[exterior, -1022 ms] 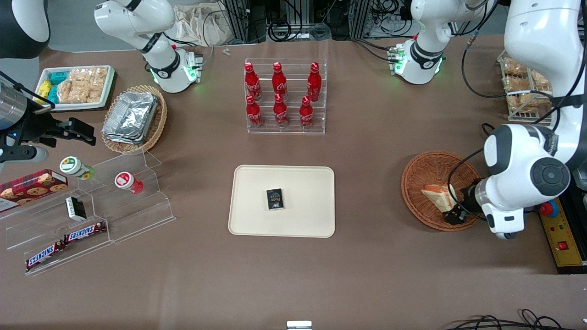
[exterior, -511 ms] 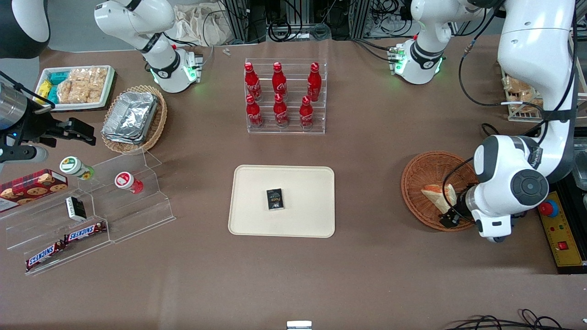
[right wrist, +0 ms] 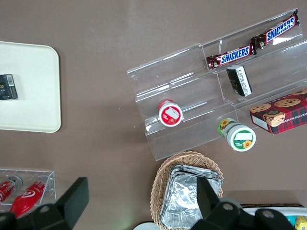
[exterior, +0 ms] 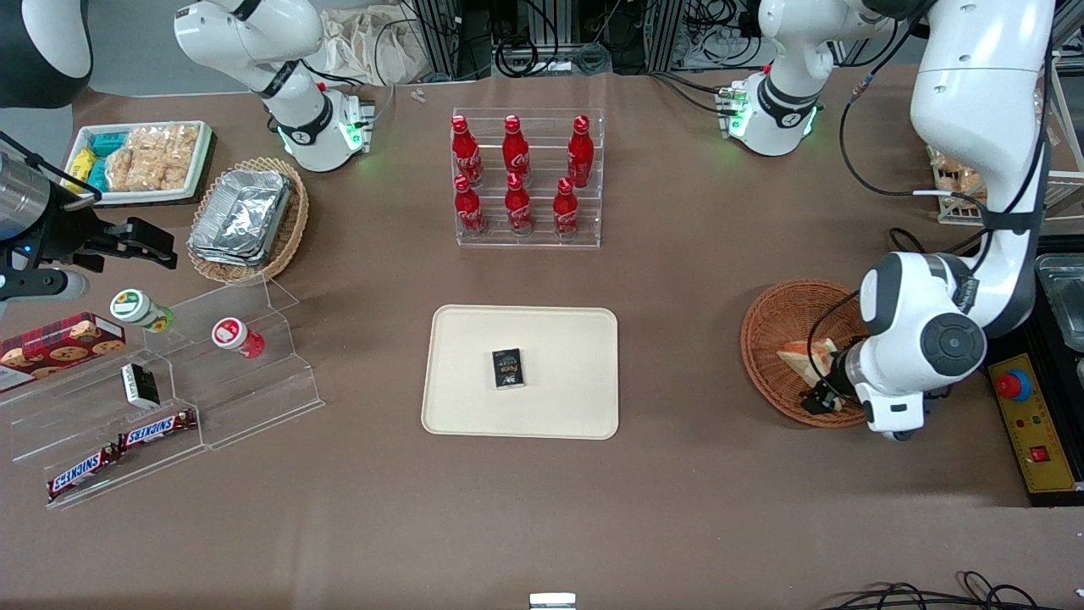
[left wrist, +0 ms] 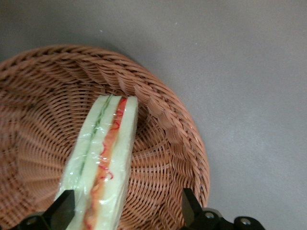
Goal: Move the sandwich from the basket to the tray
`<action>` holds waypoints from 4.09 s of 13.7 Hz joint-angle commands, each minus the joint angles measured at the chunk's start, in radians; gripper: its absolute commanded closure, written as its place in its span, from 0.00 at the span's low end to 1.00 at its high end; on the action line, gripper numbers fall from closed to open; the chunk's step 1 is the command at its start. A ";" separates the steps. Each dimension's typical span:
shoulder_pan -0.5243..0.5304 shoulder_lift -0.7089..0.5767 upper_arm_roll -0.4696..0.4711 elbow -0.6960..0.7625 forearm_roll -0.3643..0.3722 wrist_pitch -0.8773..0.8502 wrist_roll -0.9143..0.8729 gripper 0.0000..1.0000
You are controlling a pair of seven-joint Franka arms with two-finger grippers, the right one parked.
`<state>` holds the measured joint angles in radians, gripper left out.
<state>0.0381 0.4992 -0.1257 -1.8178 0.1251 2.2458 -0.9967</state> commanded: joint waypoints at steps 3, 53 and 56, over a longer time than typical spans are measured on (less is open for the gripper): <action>0.006 -0.064 0.000 -0.141 0.016 0.126 -0.004 0.00; 0.019 -0.157 -0.037 -0.019 0.013 -0.130 0.351 0.01; 0.020 -0.146 -0.037 -0.110 0.013 0.001 0.244 0.01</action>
<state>0.0488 0.3854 -0.1569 -1.8585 0.1329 2.1867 -0.6798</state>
